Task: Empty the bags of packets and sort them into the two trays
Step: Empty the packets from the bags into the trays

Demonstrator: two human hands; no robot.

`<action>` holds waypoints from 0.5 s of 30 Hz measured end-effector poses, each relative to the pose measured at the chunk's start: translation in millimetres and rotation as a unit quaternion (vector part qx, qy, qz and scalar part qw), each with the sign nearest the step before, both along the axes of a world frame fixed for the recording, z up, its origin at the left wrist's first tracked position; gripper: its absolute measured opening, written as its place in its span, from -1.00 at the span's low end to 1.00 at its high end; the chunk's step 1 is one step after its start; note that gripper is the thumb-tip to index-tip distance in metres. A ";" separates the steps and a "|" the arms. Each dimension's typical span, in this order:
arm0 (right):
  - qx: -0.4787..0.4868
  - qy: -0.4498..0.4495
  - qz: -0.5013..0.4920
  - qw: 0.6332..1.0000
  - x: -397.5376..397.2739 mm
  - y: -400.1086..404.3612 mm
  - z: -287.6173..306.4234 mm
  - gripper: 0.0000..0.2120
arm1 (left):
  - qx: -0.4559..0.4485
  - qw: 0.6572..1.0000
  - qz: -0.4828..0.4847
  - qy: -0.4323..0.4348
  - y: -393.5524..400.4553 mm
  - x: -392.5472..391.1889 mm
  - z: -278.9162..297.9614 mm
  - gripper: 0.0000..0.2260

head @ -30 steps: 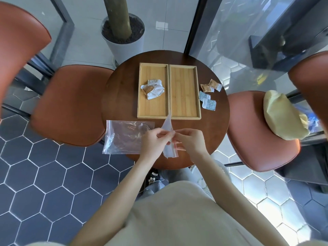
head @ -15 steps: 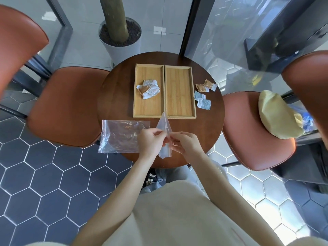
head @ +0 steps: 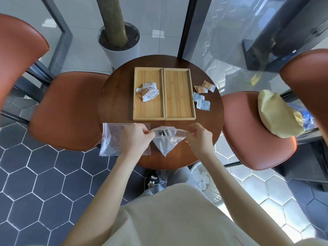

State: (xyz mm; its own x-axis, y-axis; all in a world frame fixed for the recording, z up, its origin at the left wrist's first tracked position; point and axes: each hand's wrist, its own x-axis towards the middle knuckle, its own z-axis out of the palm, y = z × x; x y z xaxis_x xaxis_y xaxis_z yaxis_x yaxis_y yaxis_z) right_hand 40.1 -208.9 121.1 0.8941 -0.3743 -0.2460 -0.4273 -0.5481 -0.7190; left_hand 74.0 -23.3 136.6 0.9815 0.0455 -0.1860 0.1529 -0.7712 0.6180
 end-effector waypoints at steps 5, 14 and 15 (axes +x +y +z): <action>0.026 -0.016 0.046 0.998 -1.1 12.6 -2.2 -0.87 | -0.016 0.999 -0.040 -0.003 -8.2 -2.1 0.3 -0.84; -0.038 0.001 0.030 0.999 3.1 16.7 -4.2 -0.83 | 0.030 0.998 -0.050 0.036 -12.5 1.8 -5.1 -0.86; -0.045 -0.008 0.015 0.999 3.7 11.3 -4.6 -0.82 | 0.018 0.999 -0.029 0.033 -8.5 3.3 -6.0 -0.83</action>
